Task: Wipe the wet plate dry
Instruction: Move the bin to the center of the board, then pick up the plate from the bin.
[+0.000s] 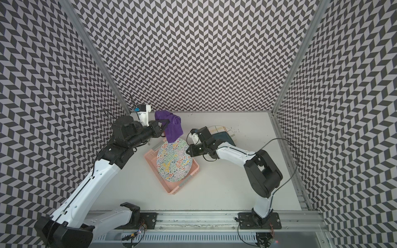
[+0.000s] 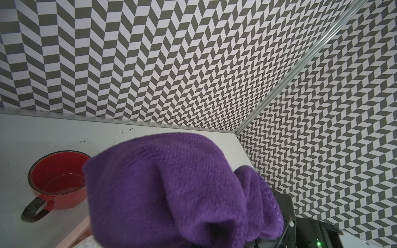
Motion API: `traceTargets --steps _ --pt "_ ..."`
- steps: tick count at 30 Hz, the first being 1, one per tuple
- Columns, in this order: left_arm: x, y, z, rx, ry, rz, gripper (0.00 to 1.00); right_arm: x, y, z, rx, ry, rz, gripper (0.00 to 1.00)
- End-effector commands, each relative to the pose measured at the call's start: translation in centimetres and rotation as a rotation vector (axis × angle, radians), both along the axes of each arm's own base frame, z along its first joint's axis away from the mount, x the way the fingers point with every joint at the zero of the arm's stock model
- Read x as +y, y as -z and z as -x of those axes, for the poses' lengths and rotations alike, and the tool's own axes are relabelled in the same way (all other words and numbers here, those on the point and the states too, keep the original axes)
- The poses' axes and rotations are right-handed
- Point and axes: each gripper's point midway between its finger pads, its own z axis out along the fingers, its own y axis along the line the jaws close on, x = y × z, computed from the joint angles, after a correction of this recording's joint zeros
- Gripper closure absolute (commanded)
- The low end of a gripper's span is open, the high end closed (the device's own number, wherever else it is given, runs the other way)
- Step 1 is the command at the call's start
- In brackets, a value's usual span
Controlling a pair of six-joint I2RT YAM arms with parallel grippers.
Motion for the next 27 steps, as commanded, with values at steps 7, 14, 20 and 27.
traceTargets --steps 7,14,20,27 --pt "-0.1 -0.9 -0.1 -0.033 0.011 0.016 1.0 -3.4 3.5 -1.0 0.034 0.106 0.063 0.7" --pt "-0.1 -0.9 -0.1 -0.032 0.01 0.014 1.0 -4.7 2.1 -4.0 0.009 0.193 0.024 0.51" --pt "-0.1 -0.9 -0.1 -0.031 0.01 0.016 1.0 -3.3 0.7 -6.2 -0.017 0.185 -0.007 0.56" --pt "0.1 -0.7 -0.1 -0.031 0.003 0.01 1.0 -2.5 1.9 -6.6 0.016 0.175 -0.019 0.8"
